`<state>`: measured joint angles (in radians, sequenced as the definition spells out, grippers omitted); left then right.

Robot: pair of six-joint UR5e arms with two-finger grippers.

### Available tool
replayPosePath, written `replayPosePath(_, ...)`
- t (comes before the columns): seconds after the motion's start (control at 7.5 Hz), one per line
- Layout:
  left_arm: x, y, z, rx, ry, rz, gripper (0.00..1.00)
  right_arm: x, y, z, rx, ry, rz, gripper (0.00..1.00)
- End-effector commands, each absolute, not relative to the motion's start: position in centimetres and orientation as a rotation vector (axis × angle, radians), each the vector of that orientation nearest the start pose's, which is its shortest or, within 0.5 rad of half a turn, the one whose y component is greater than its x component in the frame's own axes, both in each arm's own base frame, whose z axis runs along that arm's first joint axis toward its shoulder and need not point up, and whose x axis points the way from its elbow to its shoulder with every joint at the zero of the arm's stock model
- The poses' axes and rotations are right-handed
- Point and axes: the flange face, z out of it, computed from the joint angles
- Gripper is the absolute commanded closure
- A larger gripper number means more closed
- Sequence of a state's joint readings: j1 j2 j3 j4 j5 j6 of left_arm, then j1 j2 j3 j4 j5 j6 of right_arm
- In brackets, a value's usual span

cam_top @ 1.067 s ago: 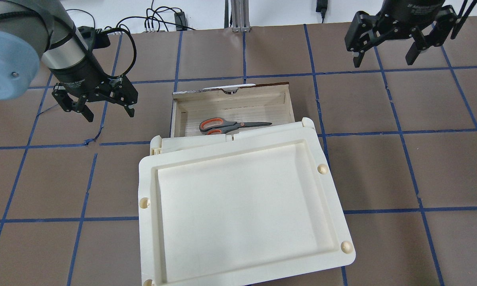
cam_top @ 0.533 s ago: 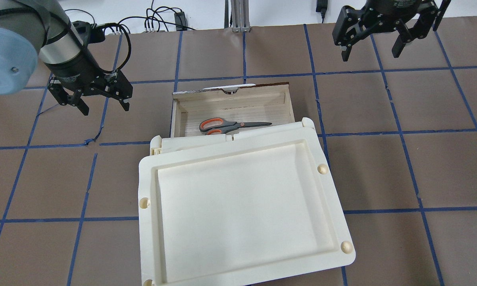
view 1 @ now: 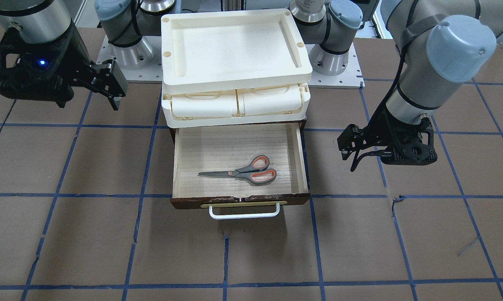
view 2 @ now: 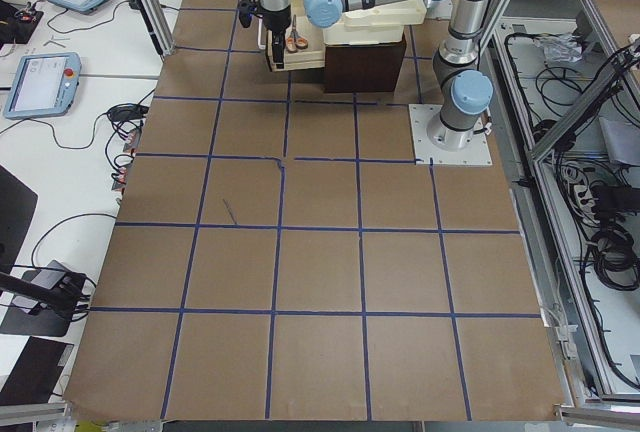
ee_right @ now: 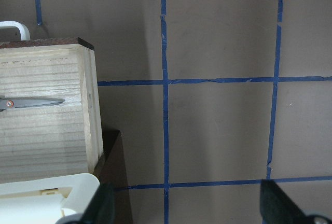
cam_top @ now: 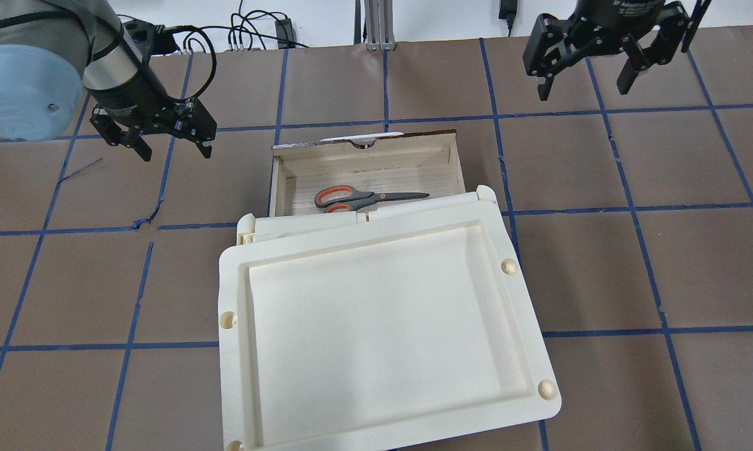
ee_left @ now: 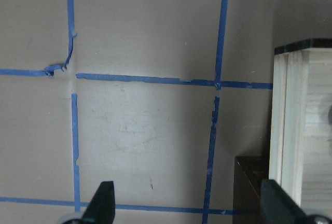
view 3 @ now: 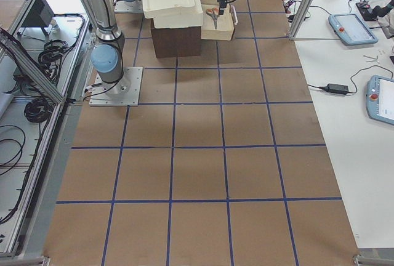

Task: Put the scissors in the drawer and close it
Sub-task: 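Move the left gripper up toward the drawer front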

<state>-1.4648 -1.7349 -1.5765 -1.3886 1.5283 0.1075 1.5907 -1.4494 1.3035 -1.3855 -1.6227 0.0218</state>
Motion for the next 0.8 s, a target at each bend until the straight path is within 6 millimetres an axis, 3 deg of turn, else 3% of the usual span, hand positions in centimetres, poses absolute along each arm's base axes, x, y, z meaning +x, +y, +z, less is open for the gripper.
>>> replayPosePath(0.0, -9.2, -60.4, 41.9, 0.053, 3.335, -0.177, 0.00, 13.7, -53.3, 53.7, 0.001, 3.198, 0.065, 0.00)
replayPosePath(0.4, -8.7, -66.1, 35.9, 0.044, 3.345, -0.179, 0.00, 13.6, -53.3, 53.7, -0.002, 3.200, 0.065, 0.00)
replayPosePath(0.67, -8.6, -67.5, 33.7, -0.027, 3.355, -0.129, 0.00, 13.6, -53.3, 53.7, 0.000, 3.201, 0.065, 0.00)
